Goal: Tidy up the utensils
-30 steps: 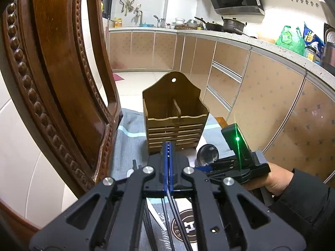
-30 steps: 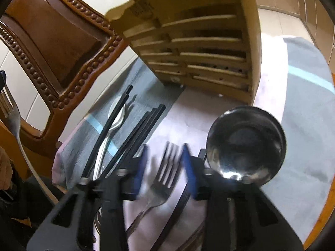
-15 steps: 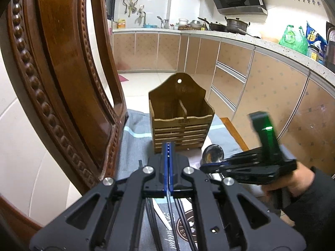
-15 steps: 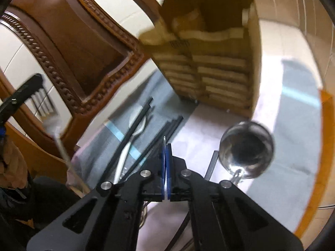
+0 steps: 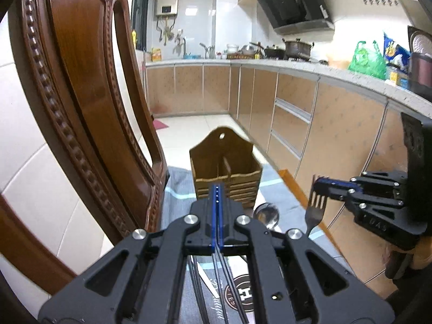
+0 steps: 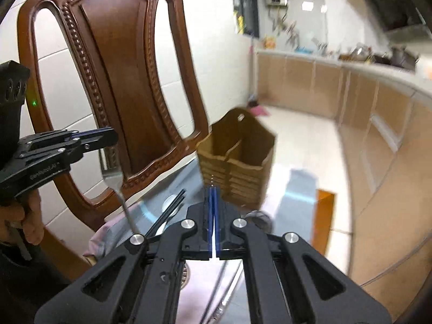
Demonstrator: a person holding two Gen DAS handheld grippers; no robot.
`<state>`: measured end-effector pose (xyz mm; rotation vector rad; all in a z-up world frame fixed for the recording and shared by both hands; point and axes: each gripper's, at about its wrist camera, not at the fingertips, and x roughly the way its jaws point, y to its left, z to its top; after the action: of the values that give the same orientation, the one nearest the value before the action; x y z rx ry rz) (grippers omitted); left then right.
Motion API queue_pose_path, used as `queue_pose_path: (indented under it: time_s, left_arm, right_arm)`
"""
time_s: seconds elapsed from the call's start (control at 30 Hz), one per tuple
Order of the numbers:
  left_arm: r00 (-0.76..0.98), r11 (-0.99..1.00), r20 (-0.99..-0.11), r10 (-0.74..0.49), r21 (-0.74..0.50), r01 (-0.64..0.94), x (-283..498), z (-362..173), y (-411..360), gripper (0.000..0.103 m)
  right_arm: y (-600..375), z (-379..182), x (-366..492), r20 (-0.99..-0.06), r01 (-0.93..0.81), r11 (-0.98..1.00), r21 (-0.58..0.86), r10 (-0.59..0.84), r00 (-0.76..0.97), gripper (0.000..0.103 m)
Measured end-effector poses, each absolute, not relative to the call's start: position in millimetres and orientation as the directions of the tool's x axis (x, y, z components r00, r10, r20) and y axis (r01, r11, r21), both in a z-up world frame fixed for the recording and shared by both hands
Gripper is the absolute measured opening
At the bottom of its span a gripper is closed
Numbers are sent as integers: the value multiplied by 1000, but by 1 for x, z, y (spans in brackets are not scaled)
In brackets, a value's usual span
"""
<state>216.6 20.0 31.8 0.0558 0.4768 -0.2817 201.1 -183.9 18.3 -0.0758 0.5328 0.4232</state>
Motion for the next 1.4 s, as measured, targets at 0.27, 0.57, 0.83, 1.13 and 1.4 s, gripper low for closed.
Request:
queue_pose_path:
  time_s: [0.27, 0.57, 0.83, 1.13, 1.4]
  left_arm:
    - [893, 972, -394, -217, -5, 234, 191, 56, 27, 1]
    - [922, 983, -355, -157, 35, 181, 171, 65, 28, 1]
    - [912, 982, -381, -153, 47, 184, 176, 59, 28, 1]
    - [913, 982, -379, -150, 48, 182, 177, 59, 29, 1]
    - [915, 983, -373, -152, 40, 179, 179, 61, 31, 1]
  right_arm:
    - [-212, 57, 149, -381, -296, 955, 33, 285, 879, 2]
    - [-225, 62, 129, -371, -242, 969, 44, 241, 897, 2]
    - [-223, 64, 127, -370, -230, 973, 30, 224, 901, 2]
    - [-220, 61, 131, -379, -231, 973, 27, 224, 898, 2]
    - [-220, 70, 141, -369, -220, 975, 11, 208, 906, 2]
